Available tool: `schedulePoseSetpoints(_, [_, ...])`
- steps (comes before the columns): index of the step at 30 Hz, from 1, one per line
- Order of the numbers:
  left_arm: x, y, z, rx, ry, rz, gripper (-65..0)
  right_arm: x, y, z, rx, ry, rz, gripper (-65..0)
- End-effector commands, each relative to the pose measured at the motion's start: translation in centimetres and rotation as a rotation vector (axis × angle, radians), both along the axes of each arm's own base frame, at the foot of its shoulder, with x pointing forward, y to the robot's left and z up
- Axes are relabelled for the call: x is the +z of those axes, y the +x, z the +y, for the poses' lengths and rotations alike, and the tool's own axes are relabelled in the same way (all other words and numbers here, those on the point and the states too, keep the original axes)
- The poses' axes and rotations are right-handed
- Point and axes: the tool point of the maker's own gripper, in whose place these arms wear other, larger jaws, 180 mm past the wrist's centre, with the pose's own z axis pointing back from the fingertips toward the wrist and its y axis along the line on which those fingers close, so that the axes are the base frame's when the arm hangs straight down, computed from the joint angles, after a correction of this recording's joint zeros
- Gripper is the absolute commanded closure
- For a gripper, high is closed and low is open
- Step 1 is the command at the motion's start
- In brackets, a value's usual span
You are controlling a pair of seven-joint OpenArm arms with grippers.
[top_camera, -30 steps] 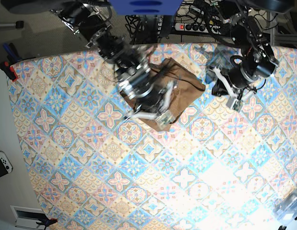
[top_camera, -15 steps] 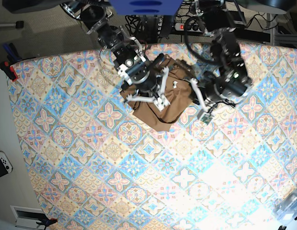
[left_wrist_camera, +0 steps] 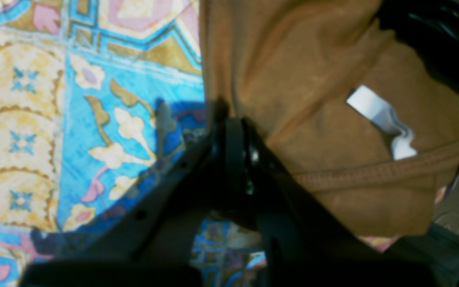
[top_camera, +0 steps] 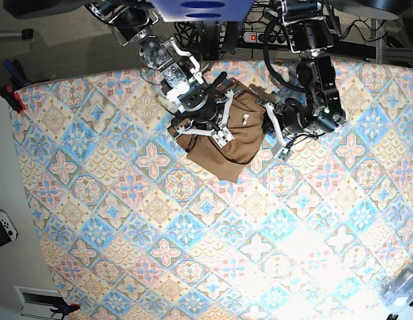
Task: Layout the t-shirt on the table in an organized manner, then fold the t-shirt properly
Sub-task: 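Press and adjust the folded bundle with both grippers, then lift the right gripper away and tuck the bundle edge with the left gripper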
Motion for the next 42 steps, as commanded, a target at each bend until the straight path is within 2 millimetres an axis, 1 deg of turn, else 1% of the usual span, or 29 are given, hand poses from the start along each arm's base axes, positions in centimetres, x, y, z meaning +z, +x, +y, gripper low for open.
schedulePoseSetpoints(1, [0.7, 0.5, 0.9, 0.009, 0.053, -0.017, 0.0, 0.5, 0.1, -0.1, 0.000, -0.009, 0.007, 0.0])
schedulePoseSetpoints(4, [2.4, 0.8, 0.6, 0.003, 0.064, -0.078, 0.0, 2.9, 0.8, 0.2, -0.004, 0.015, -0.034, 0.0])
schedulePoseSetpoints(5, [3.4, 1.0, -0.1, 0.009, 0.045, -0.112, 0.0, 3.9, 1.2, 0.2, -0.009, 0.029, -0.057, 0.0])
schedulePoseSetpoints(6, [4.5, 1.4, -0.5, 0.008, 0.037, -0.147, 0.0, 4.9, 1.9, -0.2, -0.028, 0.043, -0.083, 0.0])
schedulePoseSetpoints(7, [5.4, 1.3, -0.6, 0.005, 0.041, -0.164, 0.0, 5.7, 2.5, -0.8, -0.050, 0.052, -0.103, 0.0])
schedulePoseSetpoints(9, [7.7, 1.0, -0.9, -0.015, 0.054, -0.205, 0.0, 7.3, 4.2, -3.1, -0.129, 0.065, -0.147, 0.0])
schedulePoseSetpoints(10, [8.6, 0.8, -1.1, -0.025, 0.053, -0.218, 0.0, 7.8, 5.2, -4.9, -0.184, 0.063, -0.165, 0.0])
schedulePoseSetpoints(12, [8.9, 0.4, -1.5, -0.047, 0.039, -0.196, 0.0, 8.1, 6.5, -7.9, -0.273, 0.052, -0.180, 0.0])
schedulePoseSetpoints(14, [9.3, 0.4, -2.9, -0.089, 0.002, -0.211, 0.0, 8.3, 7.4, -11.2, -0.364, 0.035, -0.188, 0.0])
schedulePoseSetpoints(16, [9.3, 0.0, -4.6, -0.164, -0.017, -0.210, 0.0, 8.5, 7.8, -13.5, -0.426, 0.025, -0.197, 0.0])
schedulePoseSetpoints(17, [9.1, -0.4, -5.6, -0.203, -0.025, -0.203, 0.0, 8.6, 8.0, -14.2, -0.444, 0.022, -0.199, 0.0])
schedulePoseSetpoints(18, [8.6, -1.4, -6.6, -0.255, -0.026, -0.183, 0.0, 8.5, 8.0, -14.8, -0.460, 0.018, -0.199, 0.0])
schedulePoseSetpoints(20, [7.9, -3.2, -9.2, -0.369, -0.039, -0.151, 0.0, 8.5, 8.1, -15.2, -0.471, 0.017, -0.200, 0.0])
schedulePoseSetpoints(22, [7.4, -4.8, -11.2, -0.477, -0.036, -0.134, 0.0, 8.4, 8.1, -15.3, -0.474, 0.016, -0.199, 0.0])
schedulePoseSetpoints(24, [6.5, -6.3, -12.5, -0.559, -0.039, -0.096, 0.0, 8.4, 8.1, -15.3, -0.475, 0.015, -0.198, 0.0])
schedulePoseSetpoints(25, [6.0, -6.7, -12.9, -0.582, -0.037, -0.078, 0.0, 8.4, 8.1, -15.3, -0.475, 0.015, -0.198, 0.0])
schedulePoseSetpoints(26, [5.2, -7.0, -12.8, -0.589, -0.034, -0.047, 0.0, 8.4, 8.1, -15.4, -0.477, 0.015, -0.199, 0.0])
schedulePoseSetpoints(28, [3.8, -6.8, -12.1, -0.582, 0.003, -0.007, 0.0, 8.4, 8.1, -15.4, -0.477, 0.015, -0.199, 0.0])
schedulePoseSetpoints(31, [1.4, -6.6, -10.2, -0.566, 0.098, 0.063, 0.0, 8.4, 8.1, -15.4, -0.477, 0.015, -0.199, 0.0])
schedulePoseSetpoints(32, [0.6, -6.5, -9.2, -0.550, 0.136, 0.086, 0.0, 8.5, 8.1, -15.4, -0.477, 0.016, -0.201, 0.0])
schedulePoseSetpoints(36, [0.2, -5.6, -5.9, -0.472, 0.242, 0.093, 0.0, 8.3, 8.1, -15.4, -0.477, 0.015, -0.198, 0.0])
schedulePoseSetpoints(38, [0.4, -4.8, -3.2, -0.397, 0.297, 0.090, 0.0, 8.3, 8.1, -15.4, -0.477, 0.014, -0.196, 0.0])
schedulePoseSetpoints(40, [0.6, -4.0, -1.4, -0.341, 0.337, 0.087, 0.0, 8.3, 8.1, -15.3, -0.475, 0.014, -0.196, 0.0])
schedulePoseSetpoints(42, [0.7, -3.6, 1.0, -0.270, 0.379, 0.097, 0.0, 8.3, 8.1, -15.2, -0.472, 0.015, -0.196, 0.0])
